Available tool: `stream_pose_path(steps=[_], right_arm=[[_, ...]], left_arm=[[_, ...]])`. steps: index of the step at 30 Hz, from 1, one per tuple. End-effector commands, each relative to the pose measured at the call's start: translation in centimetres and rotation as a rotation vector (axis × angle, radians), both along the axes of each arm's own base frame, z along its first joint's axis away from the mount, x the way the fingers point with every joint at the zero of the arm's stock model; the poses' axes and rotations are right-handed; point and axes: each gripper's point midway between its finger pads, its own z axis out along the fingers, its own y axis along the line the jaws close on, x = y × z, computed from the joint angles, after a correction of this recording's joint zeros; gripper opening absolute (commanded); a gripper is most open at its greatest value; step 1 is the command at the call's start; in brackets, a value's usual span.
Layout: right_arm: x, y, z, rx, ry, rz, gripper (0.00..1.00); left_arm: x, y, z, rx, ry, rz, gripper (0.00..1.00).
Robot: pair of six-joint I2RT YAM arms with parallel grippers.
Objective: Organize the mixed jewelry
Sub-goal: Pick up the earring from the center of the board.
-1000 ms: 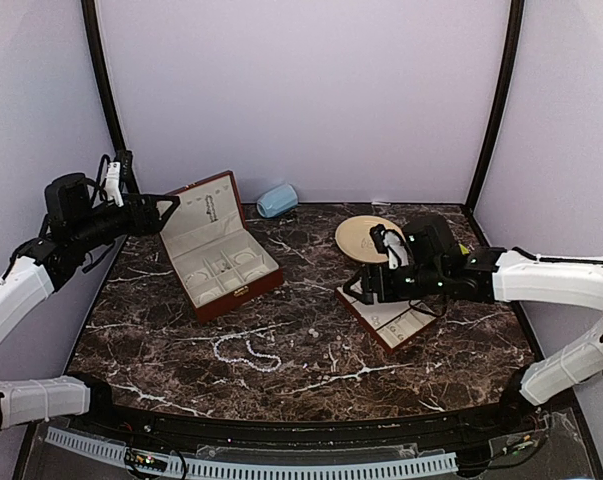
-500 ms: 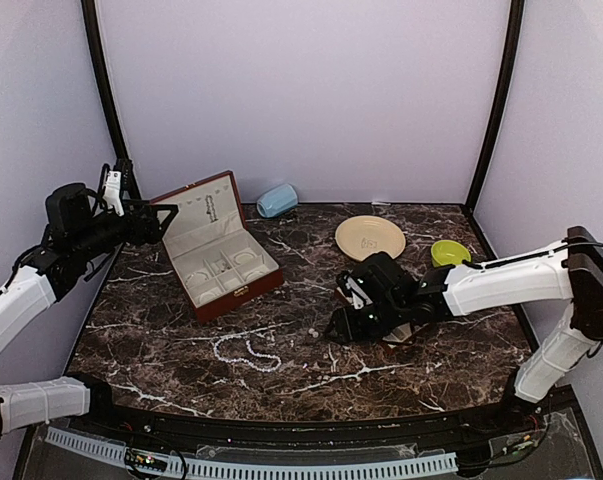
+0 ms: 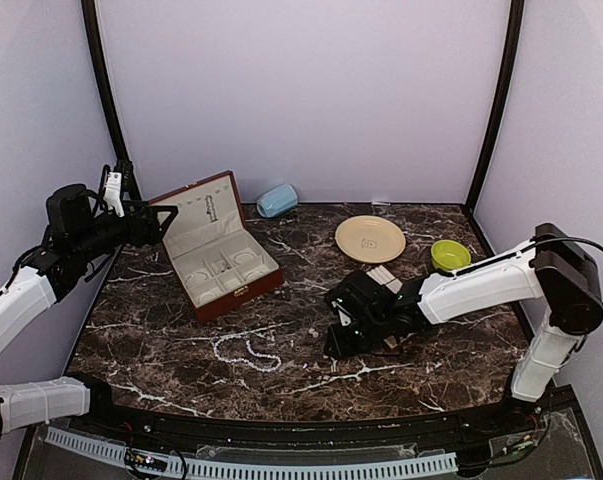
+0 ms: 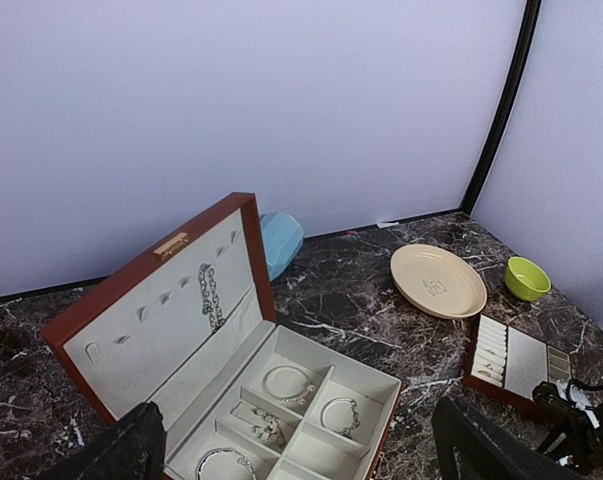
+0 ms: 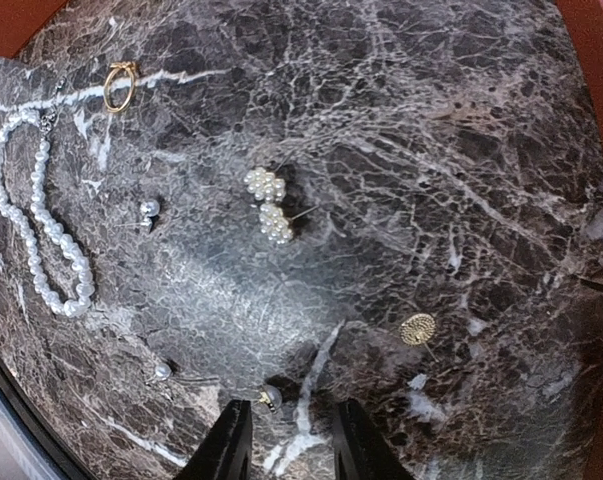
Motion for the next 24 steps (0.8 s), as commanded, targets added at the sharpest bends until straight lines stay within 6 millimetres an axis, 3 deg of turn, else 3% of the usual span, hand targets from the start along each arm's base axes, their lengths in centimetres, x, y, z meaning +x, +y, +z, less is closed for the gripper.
stream_pose_path(steps=[1,14,24], right_arm=[[0.4,1.0,0.0,-0.008,-0.028,0.023,0.27],[0.3,1.8,-0.7,-0.005,-0.026,0.041,0.14],[0.1,2.3,-0.8,0.018,-0.015,0.055,0.13]], left_arm=[[0.1,-0.1,0.3,0.005,-0.026,-0.003,0.96],[0.2,-0.2,0.0,0.001,-0.014,-0.009,0.96],[0.2,-0.3,-0.1,0.000,-0.011,-0.012,0.96]])
